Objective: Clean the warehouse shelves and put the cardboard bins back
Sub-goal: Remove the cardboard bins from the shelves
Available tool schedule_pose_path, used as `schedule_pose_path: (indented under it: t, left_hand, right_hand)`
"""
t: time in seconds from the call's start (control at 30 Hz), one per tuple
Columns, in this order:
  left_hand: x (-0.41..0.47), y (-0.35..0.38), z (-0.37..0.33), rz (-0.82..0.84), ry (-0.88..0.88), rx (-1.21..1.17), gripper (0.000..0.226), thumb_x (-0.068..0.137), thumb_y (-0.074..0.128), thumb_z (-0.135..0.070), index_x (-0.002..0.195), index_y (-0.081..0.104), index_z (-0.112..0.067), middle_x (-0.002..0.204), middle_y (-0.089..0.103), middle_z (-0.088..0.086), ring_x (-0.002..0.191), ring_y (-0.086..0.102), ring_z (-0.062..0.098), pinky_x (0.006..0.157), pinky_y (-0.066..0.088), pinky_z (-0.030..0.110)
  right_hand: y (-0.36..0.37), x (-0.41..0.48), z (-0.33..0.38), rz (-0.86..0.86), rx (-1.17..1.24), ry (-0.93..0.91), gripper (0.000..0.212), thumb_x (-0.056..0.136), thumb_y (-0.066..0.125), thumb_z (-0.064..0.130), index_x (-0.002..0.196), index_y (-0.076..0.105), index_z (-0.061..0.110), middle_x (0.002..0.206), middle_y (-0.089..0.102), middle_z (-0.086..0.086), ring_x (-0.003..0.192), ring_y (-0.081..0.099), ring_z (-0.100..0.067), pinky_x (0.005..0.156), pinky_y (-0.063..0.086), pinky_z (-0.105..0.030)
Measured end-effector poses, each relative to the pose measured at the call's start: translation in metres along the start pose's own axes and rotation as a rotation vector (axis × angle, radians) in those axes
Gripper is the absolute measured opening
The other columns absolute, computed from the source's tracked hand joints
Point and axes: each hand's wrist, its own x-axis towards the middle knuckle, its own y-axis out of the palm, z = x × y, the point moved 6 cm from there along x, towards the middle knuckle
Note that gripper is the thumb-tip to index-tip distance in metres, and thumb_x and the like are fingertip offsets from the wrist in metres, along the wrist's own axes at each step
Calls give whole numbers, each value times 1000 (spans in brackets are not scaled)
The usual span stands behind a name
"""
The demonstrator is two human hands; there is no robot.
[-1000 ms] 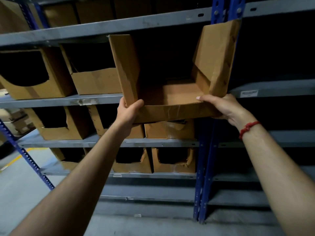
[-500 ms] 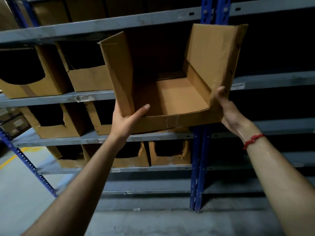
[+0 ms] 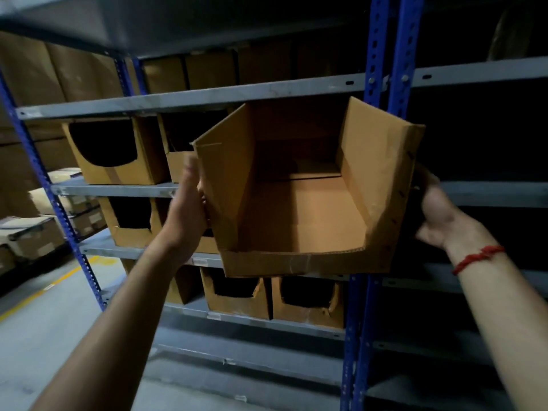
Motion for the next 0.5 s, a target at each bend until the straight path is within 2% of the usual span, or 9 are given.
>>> schedule_pose_path:
  t: [0.07, 0.17, 0.23, 0.3, 0.33, 0.37, 0.43, 0.47, 0.5]
  left_hand:
    - [6, -2, -10, 21, -115, -62, 100, 66, 38, -95, 144, 48, -33, 146, 54, 6, 127, 58, 31, 94, 49, 61]
    - [21, -1, -28, 100, -329, -65, 84, 82, 32, -86, 132, 58, -23, 129, 67, 11, 112, 68, 35, 88, 52, 62]
    - [37, 3, -40, 91, -463, 113, 78, 83, 46, -79, 131, 56, -18, 122, 69, 15, 106, 70, 37, 85, 54, 55]
    - [55, 6, -49, 60, -574, 355, 73, 83, 60, -69, 133, 50, -17, 121, 64, 17, 103, 68, 35, 74, 57, 44]
    - [63, 7, -51, 47, -610, 474, 66, 86, 64, -61, 131, 49, -16, 118, 63, 16, 99, 67, 34, 67, 56, 39]
    - [70, 9, -52, 46, -633, 590, 56, 90, 66, -49, 129, 50, -13, 114, 64, 16, 95, 67, 32, 62, 55, 36]
    - [82, 8, -49, 38, -629, 797, 40, 95, 65, -24, 130, 54, -10, 109, 67, 16, 91, 70, 31, 61, 57, 35]
    - [84, 6, -45, 23, -604, 863, 36, 95, 63, -16, 130, 55, -9, 108, 68, 16, 91, 70, 30, 64, 58, 36]
    - [84, 4, -40, 1, -576, 890, 34, 94, 63, -11, 128, 57, -9, 107, 68, 15, 91, 70, 29, 68, 59, 36]
  right_hand:
    - [-6, 7, 25, 6, 26, -77, 61, 99, 30, 62, 67, 71, 28, 67, 67, 4, 61, 63, -12, 58, 50, -24]
    - [-8, 21, 67, 38, -43, -144, 53, 93, 39, 67, 103, 69, 24, 86, 70, 3, 81, 64, -17, 67, 51, -28]
    - [-5, 29, 85, 49, -164, -84, 66, 81, 56, 75, 118, 66, 21, 101, 68, -5, 97, 63, -27, 78, 52, -35]
    - [-6, 38, 91, 52, -369, 42, 89, 57, 71, 80, 123, 63, 20, 110, 66, -12, 106, 62, -35, 85, 54, -42]
    - [-7, 40, 93, 35, -491, 93, 88, 54, 75, 77, 120, 63, 20, 106, 66, -12, 99, 64, -32, 79, 56, -39]
    - [-8, 42, 95, 30, -595, 123, 73, 61, 75, 69, 111, 64, 17, 91, 68, -10, 82, 65, -24, 66, 54, -31]
    - [-3, 40, 98, 67, -747, 155, 30, 83, 67, 40, 85, 61, 11, 53, 57, -1, 44, 51, -12, 43, 39, -18]
    - [-1, 39, 98, 71, -810, 156, 20, 89, 62, 29, 81, 59, 11, 47, 51, 1, 38, 45, -11, 39, 34, -16]
    - [0, 38, 99, 53, -858, 142, 17, 90, 59, 25, 83, 59, 10, 52, 52, -1, 41, 45, -13, 39, 34, -18]
